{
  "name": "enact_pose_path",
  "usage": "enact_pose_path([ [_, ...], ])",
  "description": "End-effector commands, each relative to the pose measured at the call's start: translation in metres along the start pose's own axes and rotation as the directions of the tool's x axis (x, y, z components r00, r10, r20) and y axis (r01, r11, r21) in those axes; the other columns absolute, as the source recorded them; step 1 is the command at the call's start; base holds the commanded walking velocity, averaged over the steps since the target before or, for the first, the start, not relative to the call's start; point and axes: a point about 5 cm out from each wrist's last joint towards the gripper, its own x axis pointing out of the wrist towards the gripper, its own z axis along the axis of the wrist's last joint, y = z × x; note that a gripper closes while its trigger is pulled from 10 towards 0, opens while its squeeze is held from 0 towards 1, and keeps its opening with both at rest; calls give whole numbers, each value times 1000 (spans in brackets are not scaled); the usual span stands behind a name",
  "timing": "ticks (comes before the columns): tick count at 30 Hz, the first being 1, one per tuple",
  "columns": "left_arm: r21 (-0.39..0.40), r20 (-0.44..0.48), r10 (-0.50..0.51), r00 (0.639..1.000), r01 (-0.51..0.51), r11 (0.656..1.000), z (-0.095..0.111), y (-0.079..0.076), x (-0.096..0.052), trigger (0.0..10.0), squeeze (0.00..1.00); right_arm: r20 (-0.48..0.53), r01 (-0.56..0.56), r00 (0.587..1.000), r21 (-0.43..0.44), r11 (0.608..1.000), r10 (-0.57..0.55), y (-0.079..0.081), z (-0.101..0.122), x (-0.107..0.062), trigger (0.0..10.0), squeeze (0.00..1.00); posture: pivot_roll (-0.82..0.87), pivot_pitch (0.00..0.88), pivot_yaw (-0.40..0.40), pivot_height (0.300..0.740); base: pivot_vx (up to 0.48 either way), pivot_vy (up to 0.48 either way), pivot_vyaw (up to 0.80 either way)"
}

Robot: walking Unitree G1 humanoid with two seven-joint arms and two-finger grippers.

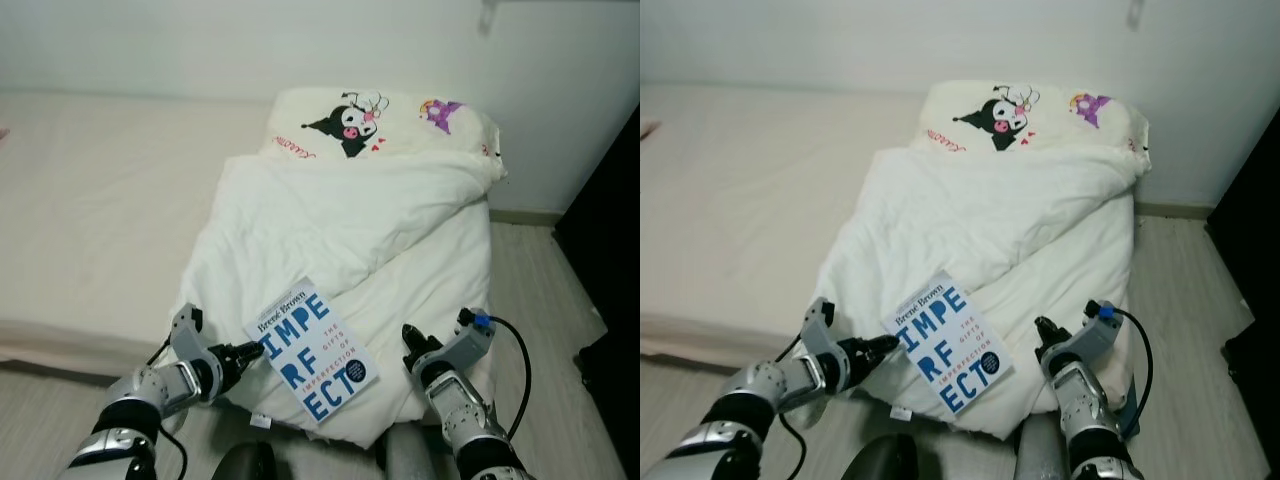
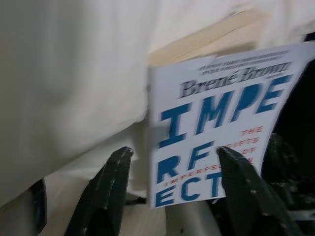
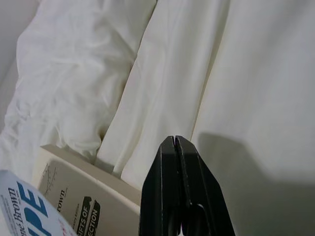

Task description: Clean up the room

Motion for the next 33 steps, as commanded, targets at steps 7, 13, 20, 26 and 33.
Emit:
enact_pose_path([
  [7, 22, 14, 65, 998, -65, 998, -13, 26, -10, 10000, 1000, 3, -5, 1000, 8, 1000, 5, 2, -1, 2, 0, 0, -115, 193, 55, 600, 0, 0, 0],
  [13, 69, 72, 90, 993, -95, 993, -19, 36, -12, 10000, 1000, 8, -7, 1000, 7, 1000, 7, 1, 1, 1, 0, 0, -116, 199, 52, 600, 0, 0, 0],
  [20, 36, 195, -58, 979, 51, 998, -36, 36, -4, 10000, 0, 23, -13, 1000, -2, 1000, 13, 1, 7, 1, 0, 0, -139, 216, 32, 600, 0, 0, 0],
  [26, 52, 94, -191, 977, 187, 981, -61, 22, 10, 10000, 0, 31, -19, 999, -19, 1000, 19, 0, 14, 0, 0, 0, -172, 227, 18, 600, 0, 0, 0],
  [33, 106, 171, -90, 981, 72, 992, -53, 30, 9, 10000, 0, 48, -17, 999, -24, 1000, 18, -3, 19, -3, 0, 0, -198, 245, 20, 600, 0, 0, 0],
])
